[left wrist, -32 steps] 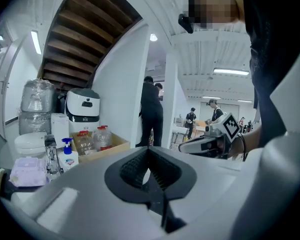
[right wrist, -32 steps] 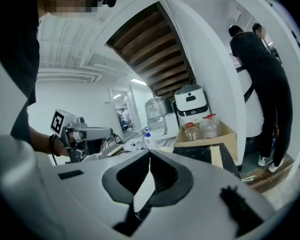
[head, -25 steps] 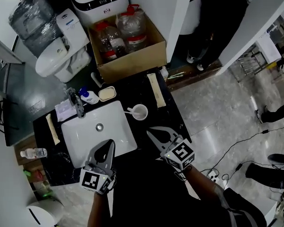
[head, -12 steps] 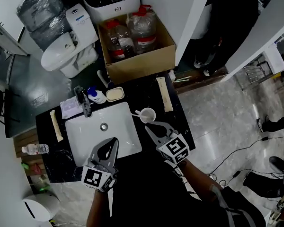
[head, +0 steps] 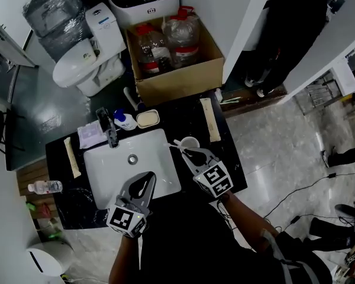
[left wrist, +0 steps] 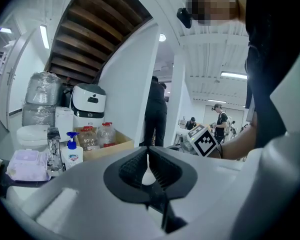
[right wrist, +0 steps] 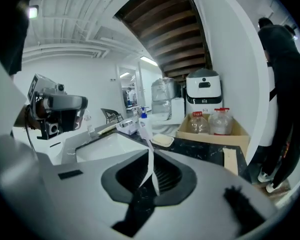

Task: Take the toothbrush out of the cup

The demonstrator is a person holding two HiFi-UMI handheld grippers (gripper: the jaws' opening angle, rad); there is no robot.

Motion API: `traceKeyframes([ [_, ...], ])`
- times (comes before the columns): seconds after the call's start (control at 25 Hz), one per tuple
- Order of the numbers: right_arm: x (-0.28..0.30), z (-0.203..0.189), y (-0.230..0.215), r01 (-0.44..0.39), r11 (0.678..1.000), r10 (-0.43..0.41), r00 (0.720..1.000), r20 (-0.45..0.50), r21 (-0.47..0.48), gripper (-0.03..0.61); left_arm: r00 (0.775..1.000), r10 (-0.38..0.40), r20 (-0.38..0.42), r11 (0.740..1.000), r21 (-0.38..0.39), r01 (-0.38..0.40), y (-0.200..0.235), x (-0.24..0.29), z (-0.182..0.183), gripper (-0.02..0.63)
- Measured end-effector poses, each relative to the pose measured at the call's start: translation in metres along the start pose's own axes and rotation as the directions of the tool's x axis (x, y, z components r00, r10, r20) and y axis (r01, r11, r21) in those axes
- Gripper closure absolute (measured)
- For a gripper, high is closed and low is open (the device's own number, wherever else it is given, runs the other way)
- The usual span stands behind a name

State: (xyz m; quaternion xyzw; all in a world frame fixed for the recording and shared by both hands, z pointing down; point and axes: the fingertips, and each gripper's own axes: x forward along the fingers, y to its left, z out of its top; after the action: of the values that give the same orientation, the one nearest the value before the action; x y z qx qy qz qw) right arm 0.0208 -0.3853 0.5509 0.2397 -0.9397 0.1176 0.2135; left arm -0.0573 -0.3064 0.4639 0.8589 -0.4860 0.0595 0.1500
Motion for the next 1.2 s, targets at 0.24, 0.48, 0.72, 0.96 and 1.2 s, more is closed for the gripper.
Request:
traceKeyframes([
  [0.24, 0.020, -0.016, -0.001, 0.002, 1.000, -0.003, 0.999, -0.052, -0.018, 0.510, 1.000, 0.005, 0.008, 1.000, 0.020, -0.005, 0.008, -0.003, -0.002, 0.594],
  [0.48, 0.035, -0.021, -0.005, 0.017, 0.997, -0.024, 0.996, -0.086, -0.078, 0.500, 1.000, -0.001, 0.001, 1.000, 0.028, 0.001, 0.011, -0.005, -0.006, 0.594],
  [0.72, 0.040, -0.022, -0.008, 0.026, 0.994, -0.037, 0.994, -0.106, -0.105, 0.499, 0.999, 0.032, -0.024, 0.999, -0.007, -0.032, 0.019, -0.011, -0.006, 0.594],
  [0.96, 0.043, -0.023, -0.012, 0.035, 0.982, -0.062, 0.988, -0.143, -0.186, 0.500, 0.999, 0.038, -0.024, 0.999, -0.002, -0.038, 0.023, -0.011, -0.011, 0.594],
  [1.2, 0.043, -0.022, -0.012, 0.024, 0.984, -0.049, 0.989, -0.141, -0.178, 0.502, 1.000, 0.015, -0.022, 1.000, 0.023, -0.014, 0.020, -0.007, -0.013, 0.594],
])
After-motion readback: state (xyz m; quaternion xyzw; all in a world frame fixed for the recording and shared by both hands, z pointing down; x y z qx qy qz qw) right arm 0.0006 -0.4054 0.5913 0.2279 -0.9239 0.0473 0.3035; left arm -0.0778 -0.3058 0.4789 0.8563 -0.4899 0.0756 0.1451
